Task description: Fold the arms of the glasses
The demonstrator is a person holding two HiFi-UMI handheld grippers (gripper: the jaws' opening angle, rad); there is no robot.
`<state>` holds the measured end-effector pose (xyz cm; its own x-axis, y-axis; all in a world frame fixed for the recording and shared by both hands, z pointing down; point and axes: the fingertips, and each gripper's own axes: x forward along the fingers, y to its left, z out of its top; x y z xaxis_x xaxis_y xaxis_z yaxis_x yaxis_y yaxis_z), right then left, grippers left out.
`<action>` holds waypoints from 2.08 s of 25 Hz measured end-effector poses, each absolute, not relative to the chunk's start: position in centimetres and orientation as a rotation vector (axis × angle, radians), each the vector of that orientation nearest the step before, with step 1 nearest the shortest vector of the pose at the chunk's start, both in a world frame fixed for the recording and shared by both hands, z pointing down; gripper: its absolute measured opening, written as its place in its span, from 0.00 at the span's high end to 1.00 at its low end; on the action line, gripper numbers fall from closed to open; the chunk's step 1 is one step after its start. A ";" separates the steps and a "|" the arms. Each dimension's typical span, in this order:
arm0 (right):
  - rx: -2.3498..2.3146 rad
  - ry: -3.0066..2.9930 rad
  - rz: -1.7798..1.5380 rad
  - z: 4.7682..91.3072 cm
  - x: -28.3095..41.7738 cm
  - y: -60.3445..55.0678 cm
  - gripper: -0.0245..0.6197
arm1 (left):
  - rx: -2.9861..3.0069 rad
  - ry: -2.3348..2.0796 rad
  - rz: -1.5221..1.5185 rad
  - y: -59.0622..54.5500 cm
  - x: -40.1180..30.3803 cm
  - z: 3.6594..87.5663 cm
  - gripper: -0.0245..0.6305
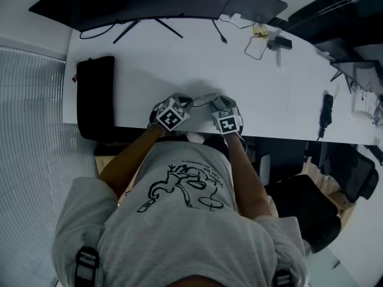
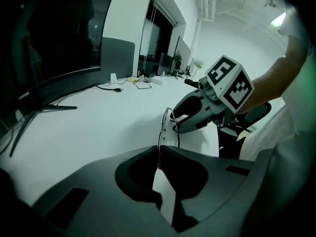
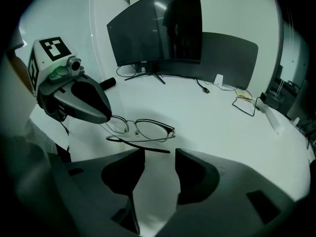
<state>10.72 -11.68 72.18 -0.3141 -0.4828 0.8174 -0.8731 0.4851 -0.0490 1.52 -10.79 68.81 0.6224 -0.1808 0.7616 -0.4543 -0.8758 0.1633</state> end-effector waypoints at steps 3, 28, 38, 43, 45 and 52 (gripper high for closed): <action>1.133 -1.975 0.644 71.7 10.6 -11.8 0.66 | 2.546 -0.560 1.150 -11.6 1.2 68.7 0.91; 1.222 -2.097 0.650 66.5 10.9 -10.7 0.89 | 2.832 -0.652 1.546 -10.8 1.4 69.8 0.90; 1.257 -2.171 0.627 62.4 11.1 -10.8 0.91 | 2.764 -0.758 1.273 -10.9 1.3 66.5 0.90; 1.276 -2.210 0.613 59.3 11.3 -10.9 0.91 | 2.690 -0.847 1.001 -12.0 1.4 62.2 0.91; 1.281 -2.226 0.596 57.9 11.3 -10.9 0.91 | 2.668 -0.870 0.909 -12.4 1.3 60.5 0.91; 1.305 -2.283 0.552 53.1 11.1 -11.3 0.91 | 2.629 -0.909 0.666 -12.9 1.1 54.5 0.92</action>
